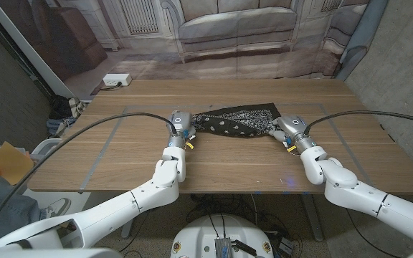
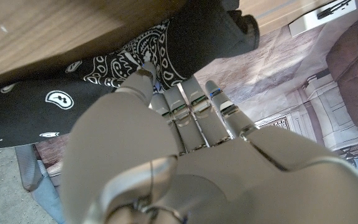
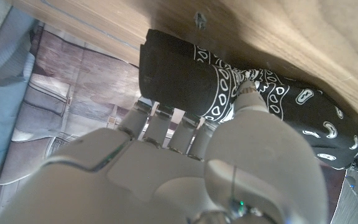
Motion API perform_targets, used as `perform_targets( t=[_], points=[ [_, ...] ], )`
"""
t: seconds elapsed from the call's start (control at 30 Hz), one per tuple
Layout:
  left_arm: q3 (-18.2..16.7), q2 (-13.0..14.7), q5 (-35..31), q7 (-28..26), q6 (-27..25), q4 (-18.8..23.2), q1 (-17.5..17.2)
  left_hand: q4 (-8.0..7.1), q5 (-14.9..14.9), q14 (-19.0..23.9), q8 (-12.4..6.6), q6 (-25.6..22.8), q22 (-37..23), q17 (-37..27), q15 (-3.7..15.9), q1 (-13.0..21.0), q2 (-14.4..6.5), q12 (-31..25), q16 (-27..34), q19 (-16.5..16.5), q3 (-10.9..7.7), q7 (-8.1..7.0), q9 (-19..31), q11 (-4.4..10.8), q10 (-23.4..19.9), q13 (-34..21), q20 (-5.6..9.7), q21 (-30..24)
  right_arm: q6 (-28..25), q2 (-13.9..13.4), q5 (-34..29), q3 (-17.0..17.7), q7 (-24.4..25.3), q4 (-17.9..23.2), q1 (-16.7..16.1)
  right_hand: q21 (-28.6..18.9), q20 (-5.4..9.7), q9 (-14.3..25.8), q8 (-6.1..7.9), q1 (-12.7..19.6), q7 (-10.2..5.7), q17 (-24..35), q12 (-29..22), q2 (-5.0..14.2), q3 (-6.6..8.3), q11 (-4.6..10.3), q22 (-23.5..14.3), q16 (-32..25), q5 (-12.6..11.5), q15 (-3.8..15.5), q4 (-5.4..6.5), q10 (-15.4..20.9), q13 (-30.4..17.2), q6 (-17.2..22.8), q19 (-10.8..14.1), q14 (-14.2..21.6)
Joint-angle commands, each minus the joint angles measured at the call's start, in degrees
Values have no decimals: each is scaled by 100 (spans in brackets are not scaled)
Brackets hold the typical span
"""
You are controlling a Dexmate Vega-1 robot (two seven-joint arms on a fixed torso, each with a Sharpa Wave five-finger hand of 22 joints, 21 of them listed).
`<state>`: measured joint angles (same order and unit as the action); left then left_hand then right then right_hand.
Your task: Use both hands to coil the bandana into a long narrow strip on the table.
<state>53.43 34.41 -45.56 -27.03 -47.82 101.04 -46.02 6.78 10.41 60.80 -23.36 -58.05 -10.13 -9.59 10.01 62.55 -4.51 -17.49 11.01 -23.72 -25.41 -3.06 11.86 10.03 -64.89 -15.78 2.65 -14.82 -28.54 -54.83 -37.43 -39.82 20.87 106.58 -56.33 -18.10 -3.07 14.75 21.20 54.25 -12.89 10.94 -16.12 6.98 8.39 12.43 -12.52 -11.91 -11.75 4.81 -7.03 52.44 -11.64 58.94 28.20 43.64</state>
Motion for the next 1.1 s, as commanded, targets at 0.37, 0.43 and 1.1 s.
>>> perform_targets(
  t=[0.37, 0.43, 1.1],
  points=[
    [-171, 385, -153, 547, -502, 1186, -502, -1, 28, 89, -53, -106, -17, -25, 22, 15, -3, 42, -10, 2, -80, 74, 6, 46, -106, -63, 37, 41, -159, -613, 400, 556, -50, 1069, -738, -10, -19, 26, 42, 13, -2, 7, 7, 28, 35, 12, -9, -8, 20, 533, -7, 90, -5, 75, -8, 78],
    [-247, 411, -99, 600, -487, 1285, -496, -2, 28, 93, -54, -108, -17, -24, 22, 13, 2, 43, -11, 1, -82, 93, 5, 45, -112, -68, 38, 44, -82, -576, 423, 557, -119, 1041, -643, -9, -17, 27, 44, 14, -2, 7, 8, 28, 35, 13, -9, -7, 20, 534, -7, 93, -5, 76, -11, 78],
    [-877, 688, 1238, 1898, -227, 1841, -4, 10, -17, 196, -101, -269, -22, -21, -29, -16, 85, 47, -8, -114, -132, 110, -11, 0, -264, -124, 12, 62, 150, -85, 577, 294, -1754, 659, 753, -12, -89, 4, 49, 4, 3, 5, 16, 9, 29, 11, -4, -18, 35, 498, -8, 166, 1, 90, -1, 146]
  ],
)
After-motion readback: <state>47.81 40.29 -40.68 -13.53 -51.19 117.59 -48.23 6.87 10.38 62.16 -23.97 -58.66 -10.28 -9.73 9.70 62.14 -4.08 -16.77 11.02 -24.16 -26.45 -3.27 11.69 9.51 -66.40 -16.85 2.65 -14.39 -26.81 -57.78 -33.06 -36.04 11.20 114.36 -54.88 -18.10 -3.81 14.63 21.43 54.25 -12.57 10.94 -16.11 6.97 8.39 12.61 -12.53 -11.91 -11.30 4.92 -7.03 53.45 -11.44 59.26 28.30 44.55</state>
